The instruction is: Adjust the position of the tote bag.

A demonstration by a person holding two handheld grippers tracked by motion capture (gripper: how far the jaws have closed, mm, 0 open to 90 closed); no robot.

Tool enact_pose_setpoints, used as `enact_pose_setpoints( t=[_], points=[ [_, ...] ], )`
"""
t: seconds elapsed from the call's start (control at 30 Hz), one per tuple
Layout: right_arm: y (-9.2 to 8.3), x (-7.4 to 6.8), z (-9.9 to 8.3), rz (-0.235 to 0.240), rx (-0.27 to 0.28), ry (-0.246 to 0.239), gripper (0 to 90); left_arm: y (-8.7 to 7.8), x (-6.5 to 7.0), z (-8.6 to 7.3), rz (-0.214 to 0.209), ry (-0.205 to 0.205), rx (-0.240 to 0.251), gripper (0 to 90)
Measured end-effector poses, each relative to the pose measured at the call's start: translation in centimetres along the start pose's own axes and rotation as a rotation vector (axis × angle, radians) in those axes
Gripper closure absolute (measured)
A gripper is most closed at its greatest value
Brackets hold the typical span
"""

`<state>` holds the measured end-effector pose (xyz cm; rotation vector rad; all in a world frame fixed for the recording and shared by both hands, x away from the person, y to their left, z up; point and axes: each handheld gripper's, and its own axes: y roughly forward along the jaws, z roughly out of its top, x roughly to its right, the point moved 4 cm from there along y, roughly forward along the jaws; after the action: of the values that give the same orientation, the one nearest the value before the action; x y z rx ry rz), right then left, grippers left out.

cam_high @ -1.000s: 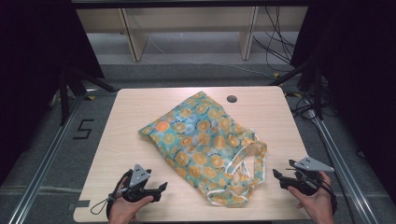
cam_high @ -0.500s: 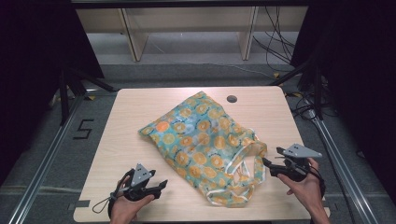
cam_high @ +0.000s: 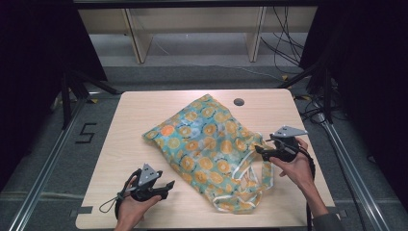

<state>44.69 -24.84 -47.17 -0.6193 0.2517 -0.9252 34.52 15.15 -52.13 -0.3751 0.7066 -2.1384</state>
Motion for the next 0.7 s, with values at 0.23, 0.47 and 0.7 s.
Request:
enact_pose_setpoints(
  t=[0.23,0.47,0.7],
  points=[
    [1.6,-0.7,0.3,0.011,-0.060,-0.025,22.0,1.7,-0.1,1.2,-0.025,-0.053,0.018,29.4],
    [2.7,-0.1,-0.4,0.047,-0.136,0.007,30.0,3.5,0.5,1.9,-0.038,-0.039,-0.010,28.5],
    [4.7,-0.5,-1.1,0.037,-0.156,-0.041,60.9,4.6,1.0,2.2,-0.028,-0.029,-0.027,31.4]
  ],
)
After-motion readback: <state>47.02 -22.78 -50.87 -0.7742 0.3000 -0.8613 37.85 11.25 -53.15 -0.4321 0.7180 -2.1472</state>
